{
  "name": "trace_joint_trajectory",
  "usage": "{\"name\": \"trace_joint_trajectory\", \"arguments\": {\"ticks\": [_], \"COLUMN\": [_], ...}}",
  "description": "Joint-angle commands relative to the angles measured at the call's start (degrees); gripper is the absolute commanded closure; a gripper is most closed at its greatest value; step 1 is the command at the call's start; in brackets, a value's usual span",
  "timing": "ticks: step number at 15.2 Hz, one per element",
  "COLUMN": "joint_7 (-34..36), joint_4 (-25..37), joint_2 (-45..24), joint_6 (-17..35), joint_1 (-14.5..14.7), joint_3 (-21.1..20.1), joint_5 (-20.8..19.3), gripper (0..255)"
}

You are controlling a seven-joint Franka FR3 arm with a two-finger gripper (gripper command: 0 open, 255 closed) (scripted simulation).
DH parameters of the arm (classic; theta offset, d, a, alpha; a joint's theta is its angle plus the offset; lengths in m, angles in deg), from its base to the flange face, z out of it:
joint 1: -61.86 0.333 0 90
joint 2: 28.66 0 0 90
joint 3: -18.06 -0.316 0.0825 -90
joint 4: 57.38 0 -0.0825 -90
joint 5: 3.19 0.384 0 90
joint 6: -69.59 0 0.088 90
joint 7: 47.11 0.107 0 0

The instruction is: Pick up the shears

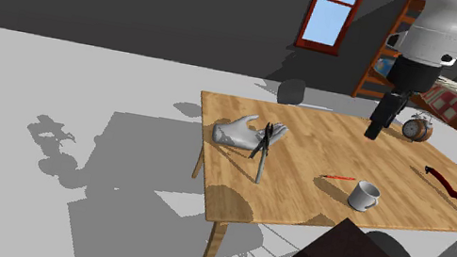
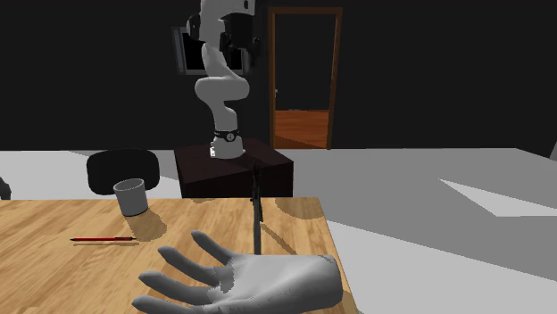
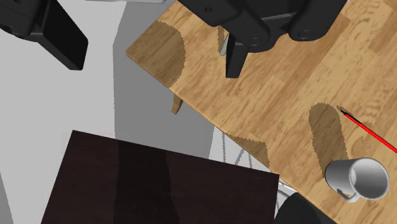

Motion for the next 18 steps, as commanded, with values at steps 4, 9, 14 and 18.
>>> {"name": "trace_joint_trajectory", "arguments": {"ticks": [4, 9, 14, 18], "joint_7": [0.9, 2.3, 3.6, 4.4], "joint_4": [1.9, 6.6, 13.0, 19.4], "joint_2": [-7.4, -19.9, -32.5, -42.5], "joint_6": [3.7, 8.5, 11.7, 13.0], "joint_1": [-0.7, -1.9, -2.7, -3.4], "joint_3": [0.3, 0.8, 1.5, 2.1], "joint_5": [0.1, 0.2, 0.5, 0.9], "gripper": [0, 0, 0, 0]}}
